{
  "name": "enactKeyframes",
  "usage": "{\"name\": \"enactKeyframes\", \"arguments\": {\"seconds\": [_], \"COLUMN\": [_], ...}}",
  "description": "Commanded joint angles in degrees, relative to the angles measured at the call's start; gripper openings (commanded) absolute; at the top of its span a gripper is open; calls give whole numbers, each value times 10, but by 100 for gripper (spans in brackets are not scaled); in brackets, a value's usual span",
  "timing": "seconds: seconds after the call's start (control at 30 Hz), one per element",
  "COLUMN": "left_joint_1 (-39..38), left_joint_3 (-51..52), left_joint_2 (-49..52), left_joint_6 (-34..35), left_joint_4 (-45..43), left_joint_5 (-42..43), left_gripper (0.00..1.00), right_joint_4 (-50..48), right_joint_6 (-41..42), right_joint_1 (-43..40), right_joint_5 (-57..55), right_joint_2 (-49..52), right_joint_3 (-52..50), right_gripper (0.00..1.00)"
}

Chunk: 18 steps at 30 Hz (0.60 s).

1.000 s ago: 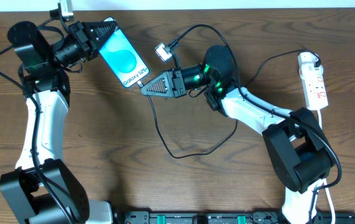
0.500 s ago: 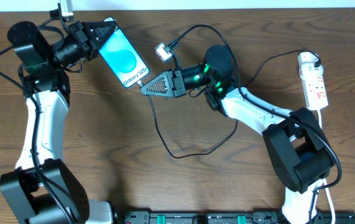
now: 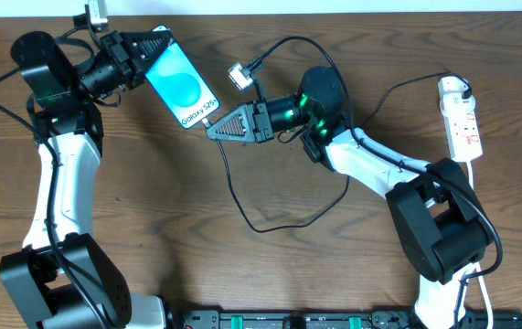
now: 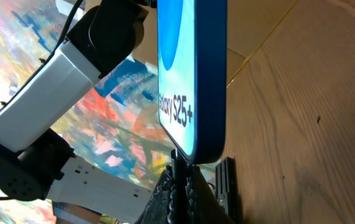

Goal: Plug charger to phone and switch on socket

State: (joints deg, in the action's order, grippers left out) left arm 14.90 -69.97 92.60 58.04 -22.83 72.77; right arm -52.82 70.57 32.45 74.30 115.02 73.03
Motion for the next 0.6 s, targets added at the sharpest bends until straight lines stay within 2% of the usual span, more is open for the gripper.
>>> {"name": "enactKeyframes", "arguments": {"seconds": [0.0, 0.57], "left_joint_1": [-3, -3], "left_joint_3": [-4, -4], "left_joint_2": [-1, -1], "left_joint_6": [-5, -33], "left_joint_4": [-4, -4], "left_joint_5": [18, 33], "left_gripper": [7, 7], "right_joint_4": [-1, -2], "right_joint_6": [17, 72], "right_joint_1": [-1, -1], "right_joint_5": [-26, -37], "right_joint_2": [2, 2], "right_joint_3": [10, 10], "right_gripper": [1, 1]}}
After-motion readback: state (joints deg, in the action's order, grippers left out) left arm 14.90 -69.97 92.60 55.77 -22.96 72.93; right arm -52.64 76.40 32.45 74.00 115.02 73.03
